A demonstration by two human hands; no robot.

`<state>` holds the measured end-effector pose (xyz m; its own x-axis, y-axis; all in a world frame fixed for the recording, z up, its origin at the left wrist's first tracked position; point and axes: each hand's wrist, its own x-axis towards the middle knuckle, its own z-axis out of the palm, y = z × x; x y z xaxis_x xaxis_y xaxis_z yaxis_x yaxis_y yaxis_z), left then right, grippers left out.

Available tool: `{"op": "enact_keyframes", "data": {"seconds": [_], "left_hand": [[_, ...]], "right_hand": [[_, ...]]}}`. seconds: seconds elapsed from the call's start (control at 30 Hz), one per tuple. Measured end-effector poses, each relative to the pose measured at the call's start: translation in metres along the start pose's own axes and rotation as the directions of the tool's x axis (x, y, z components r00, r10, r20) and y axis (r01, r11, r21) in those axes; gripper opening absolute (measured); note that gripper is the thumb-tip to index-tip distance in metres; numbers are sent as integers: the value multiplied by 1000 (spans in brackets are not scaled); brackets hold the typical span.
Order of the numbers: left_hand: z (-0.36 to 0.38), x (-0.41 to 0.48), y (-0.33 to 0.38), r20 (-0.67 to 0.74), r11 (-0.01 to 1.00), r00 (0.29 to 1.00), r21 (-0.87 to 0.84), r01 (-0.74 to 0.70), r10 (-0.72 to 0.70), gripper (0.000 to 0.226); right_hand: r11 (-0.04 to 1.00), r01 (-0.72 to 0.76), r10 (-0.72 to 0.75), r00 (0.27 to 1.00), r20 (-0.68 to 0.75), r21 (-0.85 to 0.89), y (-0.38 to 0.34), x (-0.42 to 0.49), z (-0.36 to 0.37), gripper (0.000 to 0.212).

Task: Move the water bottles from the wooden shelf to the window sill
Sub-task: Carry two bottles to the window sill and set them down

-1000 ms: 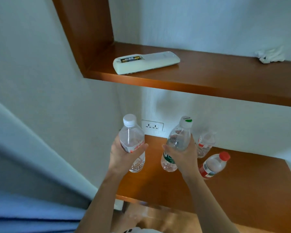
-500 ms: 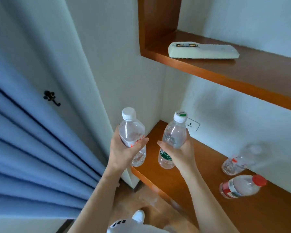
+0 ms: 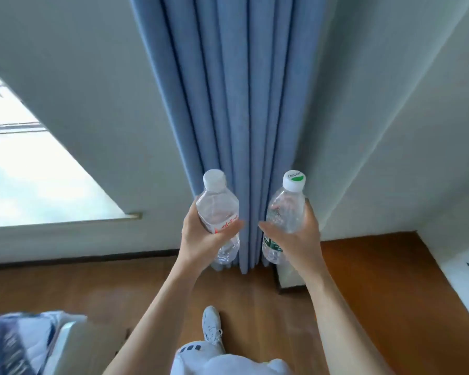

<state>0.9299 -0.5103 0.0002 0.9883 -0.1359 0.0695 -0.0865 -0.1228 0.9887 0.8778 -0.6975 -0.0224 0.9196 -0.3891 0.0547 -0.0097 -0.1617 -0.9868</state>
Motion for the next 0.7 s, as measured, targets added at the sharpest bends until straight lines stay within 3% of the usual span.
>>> {"op": "enact_keyframes", "data": {"seconds": [0.13,0.37,0.57,0.7], "left_hand": [[-69,-16,-7,-236,1000,972,15,27,-23,65],[-182,-50,-23,-555,994,831,74,79,-25,56],[-284,-61,-51,-703,978,711,135,156,-16,81],[-351,-49,-69,-763,974,646,123,192,-31,71]], "right_hand": [[999,51,-52,974,220,11,-16,2,70,58],[986,162,-158,845,510,35,-28,-6,194,58],[978,210,-167,733,660,15,-35,-7,306,70],[976,217,-156,682,715,6,-47,4,390,75]]}}
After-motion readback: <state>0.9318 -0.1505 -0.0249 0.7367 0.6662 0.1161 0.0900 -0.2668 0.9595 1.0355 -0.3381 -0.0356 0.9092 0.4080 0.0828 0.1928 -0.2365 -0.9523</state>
